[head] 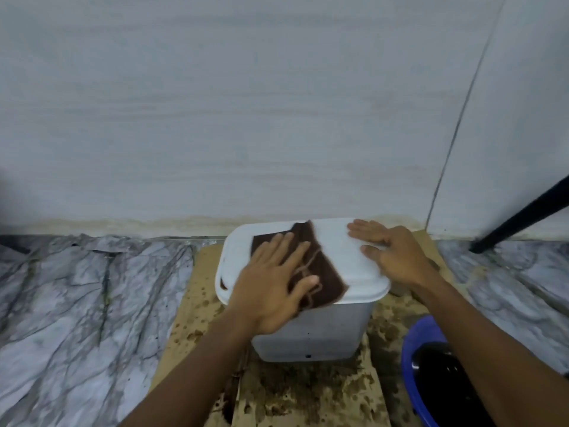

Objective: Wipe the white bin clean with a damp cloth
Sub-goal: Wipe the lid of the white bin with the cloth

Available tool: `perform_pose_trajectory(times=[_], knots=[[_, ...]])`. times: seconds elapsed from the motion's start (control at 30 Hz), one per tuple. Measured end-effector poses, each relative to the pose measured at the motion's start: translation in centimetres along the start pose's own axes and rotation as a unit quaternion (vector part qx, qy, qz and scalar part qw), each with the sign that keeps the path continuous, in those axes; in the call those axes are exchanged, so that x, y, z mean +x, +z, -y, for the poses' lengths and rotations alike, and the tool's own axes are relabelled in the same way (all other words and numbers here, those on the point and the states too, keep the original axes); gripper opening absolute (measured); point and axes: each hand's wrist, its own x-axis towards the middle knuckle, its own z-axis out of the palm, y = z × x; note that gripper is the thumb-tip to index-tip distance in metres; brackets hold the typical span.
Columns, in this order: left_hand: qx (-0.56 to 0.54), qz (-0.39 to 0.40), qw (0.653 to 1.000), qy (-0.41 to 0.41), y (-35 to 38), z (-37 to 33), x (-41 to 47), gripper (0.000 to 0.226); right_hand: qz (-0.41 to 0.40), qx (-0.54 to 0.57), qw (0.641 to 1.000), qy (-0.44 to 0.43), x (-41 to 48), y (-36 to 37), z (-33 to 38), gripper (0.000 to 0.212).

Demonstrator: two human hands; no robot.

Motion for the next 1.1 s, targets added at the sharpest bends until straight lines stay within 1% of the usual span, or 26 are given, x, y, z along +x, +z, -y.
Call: perform_pose_trajectory(times=[0.07,0.17,0.33,0.4,0.47,0.6,0.73,0.87,0.97,1.1], knots=[[0.035,0.0,0.999,-0.002,0.0,1.2,-0.4,0.077,0.019,-0.013,1.0,0.001,0.0,-0.3,0.4,0.037],[0.04,0.002,0.999,-0.004,0.1,-0.8,0.6,0.085,0.025,-0.042,0.999,-0.006,-0.1,-0.5,0.6,0.034],[0.041,-0.005,0.999,0.016,1.4,-7.2,4.3,0.085,-0.004,-0.005,1.0,-0.007,-0.3,-1.6,0.1,0.027],[0.051,-0.007,0.998,0.022,1.5,-7.6,4.8,0.086,-0.015,-0.005,1.0,-0.003,-0.4,-2.5,-0.3,0.024],[0.041,-0.02,0.999,0.024,1.3,-6.3,3.8,0.087,-0.028,0.009,1.0,0.004,-0.5,-3.6,-0.9,0.021],[0.021,-0.044,0.999,0.009,1.2,-4.7,2.1,0.087,-0.005,0.056,0.998,0.028,-0.7,-4.6,-2.2,0.023],[0.046,-0.027,0.998,-0.03,1.9,-8.6,4.3,0.092,-0.018,0.073,0.997,0.03,-1.1,-4.0,-2.9,0.025],[0.048,-0.028,0.996,-0.064,2.5,-12.2,7.3,0.085,-0.019,0.074,0.997,0.028,-1.3,-3.9,-3.0,0.029],[0.023,-0.027,0.997,-0.074,2.5,-12.8,7.8,0.082,-0.033,0.089,0.995,0.028,-1.4,-3.7,-3.2,0.027],[-0.005,-0.029,0.997,-0.074,2.1,-12.1,6.6,0.082,-0.026,0.088,0.995,0.029,-1.5,-3.5,-3.2,0.026]])
